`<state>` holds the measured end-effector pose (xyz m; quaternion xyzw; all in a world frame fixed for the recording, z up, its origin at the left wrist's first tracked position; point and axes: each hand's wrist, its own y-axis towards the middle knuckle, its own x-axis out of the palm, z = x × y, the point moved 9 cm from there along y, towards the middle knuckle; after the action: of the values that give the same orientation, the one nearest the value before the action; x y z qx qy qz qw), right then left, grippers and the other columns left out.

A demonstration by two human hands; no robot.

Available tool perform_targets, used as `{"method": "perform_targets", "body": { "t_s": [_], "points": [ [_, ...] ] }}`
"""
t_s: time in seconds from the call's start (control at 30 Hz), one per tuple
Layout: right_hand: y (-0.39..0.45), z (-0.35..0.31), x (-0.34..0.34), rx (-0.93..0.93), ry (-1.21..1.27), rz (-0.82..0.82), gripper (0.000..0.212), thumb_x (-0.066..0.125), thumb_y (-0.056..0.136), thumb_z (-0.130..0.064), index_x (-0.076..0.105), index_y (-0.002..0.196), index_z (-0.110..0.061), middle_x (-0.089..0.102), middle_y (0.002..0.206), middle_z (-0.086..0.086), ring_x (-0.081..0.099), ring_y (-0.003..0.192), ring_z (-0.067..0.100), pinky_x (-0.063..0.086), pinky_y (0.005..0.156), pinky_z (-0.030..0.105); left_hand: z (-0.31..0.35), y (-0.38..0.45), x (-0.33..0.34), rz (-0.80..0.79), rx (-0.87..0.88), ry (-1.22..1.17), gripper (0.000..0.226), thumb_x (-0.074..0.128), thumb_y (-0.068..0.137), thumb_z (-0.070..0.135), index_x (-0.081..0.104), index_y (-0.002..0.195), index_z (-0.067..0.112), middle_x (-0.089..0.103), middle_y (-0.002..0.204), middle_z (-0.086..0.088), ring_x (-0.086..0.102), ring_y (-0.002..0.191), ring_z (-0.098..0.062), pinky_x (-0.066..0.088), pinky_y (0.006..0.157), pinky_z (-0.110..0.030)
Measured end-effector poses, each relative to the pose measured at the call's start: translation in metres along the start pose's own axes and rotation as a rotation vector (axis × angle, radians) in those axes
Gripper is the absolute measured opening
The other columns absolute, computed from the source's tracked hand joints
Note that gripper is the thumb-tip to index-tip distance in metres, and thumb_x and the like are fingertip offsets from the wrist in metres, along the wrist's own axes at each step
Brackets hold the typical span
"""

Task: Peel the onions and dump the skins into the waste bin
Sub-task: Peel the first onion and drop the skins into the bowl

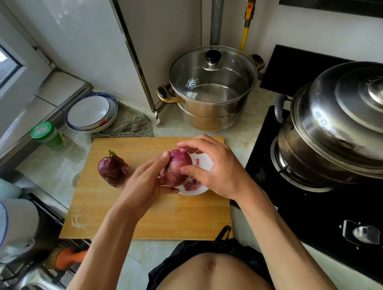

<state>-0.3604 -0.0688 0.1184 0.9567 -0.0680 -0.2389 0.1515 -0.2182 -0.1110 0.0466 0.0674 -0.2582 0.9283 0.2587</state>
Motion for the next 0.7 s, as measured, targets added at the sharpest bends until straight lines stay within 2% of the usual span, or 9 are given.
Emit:
{"method": "perform_targets", "body": {
  "t_s": [0.23, 0.43, 0.57, 0.7],
  "points": [
    [-0.0004, 0.0011, 0.0045, 0.021, -0.038, -0.049, 0.04, 0.08, 0.081, -0.015, 0.067, 0.119, -0.013, 0.061, 0.104, 0.0, 0.06, 0.099, 0.012, 0.049, 0.09, 0.029, 0.0011, -0.0011, -0.0014, 0.003, -0.009, 0.063, 0.051, 0.059, 0.092, 0.045, 0.07, 0.125, 0.008, 0.075, 0.113, -0.019, 0.075, 0.091, -0.029, 0.063, 0.066, -0.029],
    [-0.0002, 0.0011, 0.0073, 0.04, -0.035, -0.084, 0.046, 0.079, 0.083, -0.016, 0.064, 0.126, -0.017, 0.058, 0.111, -0.009, 0.059, 0.106, 0.012, 0.048, 0.095, 0.028, 0.0029, -0.0018, -0.0011, -0.005, -0.017, 0.097, 0.05, 0.06, 0.092, 0.046, 0.07, 0.125, 0.01, 0.075, 0.114, -0.017, 0.075, 0.094, -0.03, 0.064, 0.067, -0.031],
    [0.0, 0.0013, 0.0048, 0.034, -0.051, -0.083, 0.046, 0.08, 0.081, -0.016, 0.065, 0.124, -0.015, 0.055, 0.103, -0.011, 0.056, 0.099, 0.008, 0.046, 0.092, 0.021, 0.0023, -0.0014, -0.0003, 0.002, -0.03, 0.106, 0.052, 0.061, 0.09, 0.046, 0.07, 0.125, 0.01, 0.076, 0.112, -0.017, 0.075, 0.091, -0.028, 0.063, 0.064, -0.03],
    [0.0006, 0.0008, 0.0044, 0.033, -0.068, -0.085, 0.043, 0.08, 0.081, -0.015, 0.066, 0.121, -0.014, 0.056, 0.094, -0.008, 0.055, 0.095, 0.008, 0.046, 0.09, 0.024, 0.0004, -0.0018, 0.0007, 0.012, -0.04, 0.102, 0.05, 0.061, 0.09, 0.045, 0.071, 0.122, 0.009, 0.076, 0.109, -0.019, 0.075, 0.087, -0.027, 0.062, 0.063, -0.029]
  ]
}}
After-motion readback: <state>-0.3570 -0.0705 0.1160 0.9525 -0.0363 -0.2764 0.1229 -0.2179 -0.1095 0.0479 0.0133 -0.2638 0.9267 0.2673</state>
